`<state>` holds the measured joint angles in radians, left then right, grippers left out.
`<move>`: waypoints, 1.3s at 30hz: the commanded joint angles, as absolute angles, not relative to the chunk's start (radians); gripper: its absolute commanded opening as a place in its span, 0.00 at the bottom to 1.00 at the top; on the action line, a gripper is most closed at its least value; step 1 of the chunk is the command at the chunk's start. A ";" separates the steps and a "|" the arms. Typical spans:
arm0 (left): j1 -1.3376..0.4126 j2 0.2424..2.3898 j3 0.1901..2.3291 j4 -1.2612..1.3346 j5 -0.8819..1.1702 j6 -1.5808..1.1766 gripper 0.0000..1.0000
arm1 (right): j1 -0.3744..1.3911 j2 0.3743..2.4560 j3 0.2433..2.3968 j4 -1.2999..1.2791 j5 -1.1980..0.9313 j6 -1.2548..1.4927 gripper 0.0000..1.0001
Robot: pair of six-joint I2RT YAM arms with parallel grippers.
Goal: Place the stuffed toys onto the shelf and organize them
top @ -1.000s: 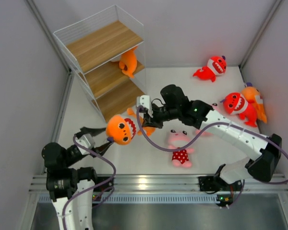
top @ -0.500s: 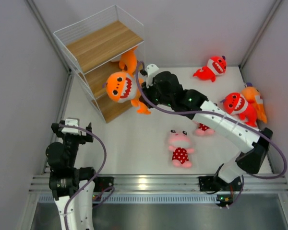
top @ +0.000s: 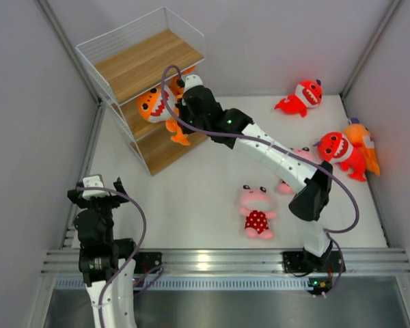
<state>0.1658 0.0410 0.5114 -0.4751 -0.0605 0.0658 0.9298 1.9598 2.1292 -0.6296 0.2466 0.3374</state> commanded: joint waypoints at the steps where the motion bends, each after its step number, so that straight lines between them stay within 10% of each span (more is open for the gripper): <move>1: 0.167 0.017 0.477 -0.367 -0.179 0.005 0.99 | 0.939 1.983 2.192 -0.603 0.264 0.402 0.00; 11: 0.167 0.018 0.457 -0.359 -0.140 0.015 0.99 | 0.956 2.084 2.290 -0.437 0.305 0.541 0.02; 16: 0.167 0.018 0.451 -0.356 -0.133 0.020 0.99 | 0.956 2.134 2.296 -0.324 0.318 0.577 0.36; 29: 0.167 0.018 0.446 -0.354 -0.112 0.025 0.99 | 0.963 2.140 2.212 -0.129 0.316 0.627 0.48; 39: 0.167 0.018 0.446 -0.354 -0.089 0.029 0.99 | 1.005 1.950 2.137 -0.189 0.359 0.500 0.92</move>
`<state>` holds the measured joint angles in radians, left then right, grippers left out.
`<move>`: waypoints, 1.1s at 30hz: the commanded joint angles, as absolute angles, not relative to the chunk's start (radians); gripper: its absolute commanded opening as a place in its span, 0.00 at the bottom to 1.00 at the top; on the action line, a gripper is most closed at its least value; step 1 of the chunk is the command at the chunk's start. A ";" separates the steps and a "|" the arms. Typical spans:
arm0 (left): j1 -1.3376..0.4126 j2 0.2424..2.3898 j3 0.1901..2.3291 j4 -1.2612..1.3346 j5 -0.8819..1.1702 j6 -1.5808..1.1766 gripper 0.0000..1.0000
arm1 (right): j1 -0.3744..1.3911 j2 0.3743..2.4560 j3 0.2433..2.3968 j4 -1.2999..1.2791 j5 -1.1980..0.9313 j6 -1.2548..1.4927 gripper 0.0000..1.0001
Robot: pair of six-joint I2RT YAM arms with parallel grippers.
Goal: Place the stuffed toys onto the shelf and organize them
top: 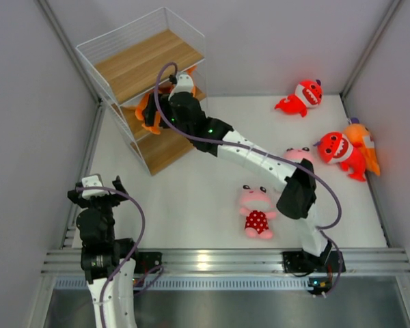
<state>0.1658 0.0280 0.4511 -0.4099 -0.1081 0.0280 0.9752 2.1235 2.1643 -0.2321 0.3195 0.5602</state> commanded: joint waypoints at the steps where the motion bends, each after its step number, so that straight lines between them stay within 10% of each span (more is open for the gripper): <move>1: 0.167 0.018 0.446 -0.354 -0.090 0.029 0.99 | 1.009 1.887 2.108 -0.195 0.360 0.477 0.93; 12: 0.166 0.017 0.446 -0.356 -0.074 0.035 0.99 | 0.924 1.356 1.539 -0.443 0.296 0.311 0.99; 20: 0.167 0.017 0.442 -0.354 -0.072 0.037 0.99 | 0.450 1.066 1.210 -0.607 0.172 0.344 1.00; 27: 0.167 0.017 0.428 -0.350 -0.051 0.046 0.99 | -0.117 1.257 1.271 -0.612 -0.087 0.304 0.99; 33: 0.167 0.018 0.422 -0.350 -0.032 0.051 0.99 | -0.254 1.523 1.480 -0.603 0.184 0.264 0.99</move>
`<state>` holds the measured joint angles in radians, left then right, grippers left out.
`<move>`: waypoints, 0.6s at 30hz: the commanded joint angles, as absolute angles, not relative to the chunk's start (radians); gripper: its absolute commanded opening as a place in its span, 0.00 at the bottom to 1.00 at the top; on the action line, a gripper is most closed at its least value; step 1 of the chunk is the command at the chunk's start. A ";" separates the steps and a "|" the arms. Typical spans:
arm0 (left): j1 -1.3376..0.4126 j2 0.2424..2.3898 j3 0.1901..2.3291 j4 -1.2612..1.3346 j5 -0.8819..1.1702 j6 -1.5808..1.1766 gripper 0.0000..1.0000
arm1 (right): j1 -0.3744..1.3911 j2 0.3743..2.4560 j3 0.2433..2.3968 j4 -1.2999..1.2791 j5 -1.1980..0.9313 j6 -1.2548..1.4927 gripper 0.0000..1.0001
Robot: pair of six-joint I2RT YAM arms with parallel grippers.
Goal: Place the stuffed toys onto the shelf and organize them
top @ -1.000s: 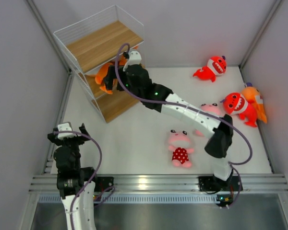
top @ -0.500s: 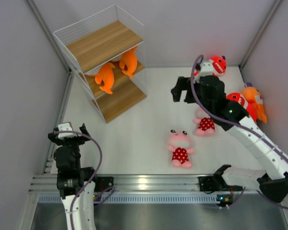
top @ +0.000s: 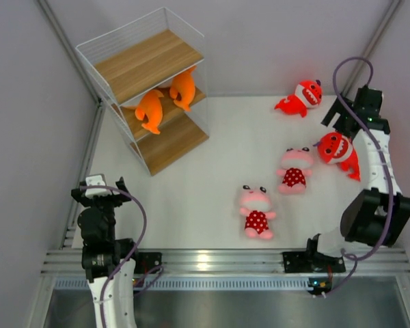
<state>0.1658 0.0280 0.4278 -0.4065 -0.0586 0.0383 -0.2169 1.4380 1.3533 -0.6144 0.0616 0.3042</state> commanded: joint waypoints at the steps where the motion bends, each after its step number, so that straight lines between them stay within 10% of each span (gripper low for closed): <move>1: 0.166 0.018 0.422 -0.347 -0.029 0.054 0.99 | -0.259 1.558 1.508 -0.606 0.231 0.247 0.99; 18: 0.193 0.021 0.425 -0.351 0.107 0.064 0.99 | -0.265 2.126 1.851 -0.462 0.508 -0.129 0.99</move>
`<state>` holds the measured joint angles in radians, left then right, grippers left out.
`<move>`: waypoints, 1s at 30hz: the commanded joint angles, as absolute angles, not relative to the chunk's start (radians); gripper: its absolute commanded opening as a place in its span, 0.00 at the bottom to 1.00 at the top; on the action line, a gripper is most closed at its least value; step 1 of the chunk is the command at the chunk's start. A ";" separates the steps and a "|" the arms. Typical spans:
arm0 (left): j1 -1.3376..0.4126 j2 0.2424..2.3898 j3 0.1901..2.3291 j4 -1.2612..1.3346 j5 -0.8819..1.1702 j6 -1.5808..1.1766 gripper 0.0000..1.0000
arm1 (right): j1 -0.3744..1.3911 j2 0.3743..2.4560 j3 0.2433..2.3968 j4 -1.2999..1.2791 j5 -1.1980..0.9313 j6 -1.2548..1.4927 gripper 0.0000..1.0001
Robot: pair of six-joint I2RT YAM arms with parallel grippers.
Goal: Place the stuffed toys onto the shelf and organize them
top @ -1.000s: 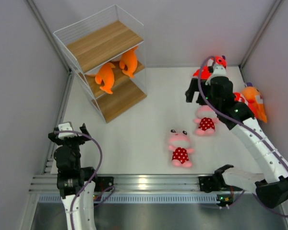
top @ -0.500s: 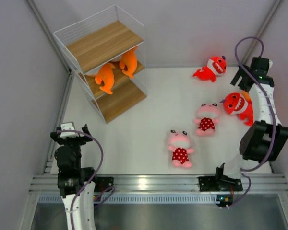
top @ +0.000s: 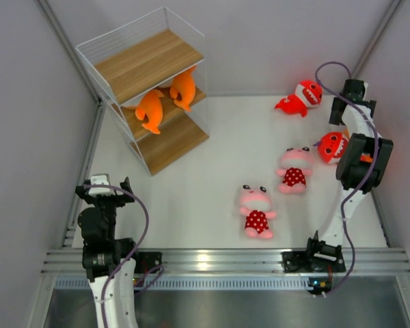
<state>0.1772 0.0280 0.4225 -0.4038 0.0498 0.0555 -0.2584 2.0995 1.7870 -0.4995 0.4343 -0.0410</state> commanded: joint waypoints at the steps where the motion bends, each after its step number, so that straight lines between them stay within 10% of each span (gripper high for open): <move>1: 0.195 0.020 0.425 -0.351 0.118 0.064 0.99 | -0.265 2.135 1.852 -0.457 0.512 -0.133 0.99; 6: 0.199 0.023 0.420 -0.350 0.158 0.066 0.99 | -0.279 2.189 1.848 -0.448 0.511 -0.147 0.90; 9: 0.199 0.021 0.422 -0.350 0.158 0.067 0.99 | -0.279 2.175 1.842 -0.442 0.532 -0.129 0.47; 10: 0.202 0.021 0.422 -0.350 0.158 0.067 0.99 | -0.279 2.168 1.841 -0.442 0.543 -0.118 0.16; 12: 0.204 0.018 0.423 -0.351 0.161 0.066 0.99 | -0.279 2.145 1.841 -0.443 0.557 -0.115 0.02; 22: 0.204 0.018 0.494 -0.368 0.146 0.118 0.99 | -0.189 1.754 1.660 -0.354 0.587 -0.083 0.00; 30: 0.204 0.029 0.698 -0.468 0.469 0.075 0.99 | 0.318 1.320 1.439 -0.307 0.315 -0.150 0.00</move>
<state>0.1959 0.0292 0.6090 -0.4473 0.2684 0.1001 0.1596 1.4452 1.5154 -0.3504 0.4858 -0.1219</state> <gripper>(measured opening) 0.990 0.039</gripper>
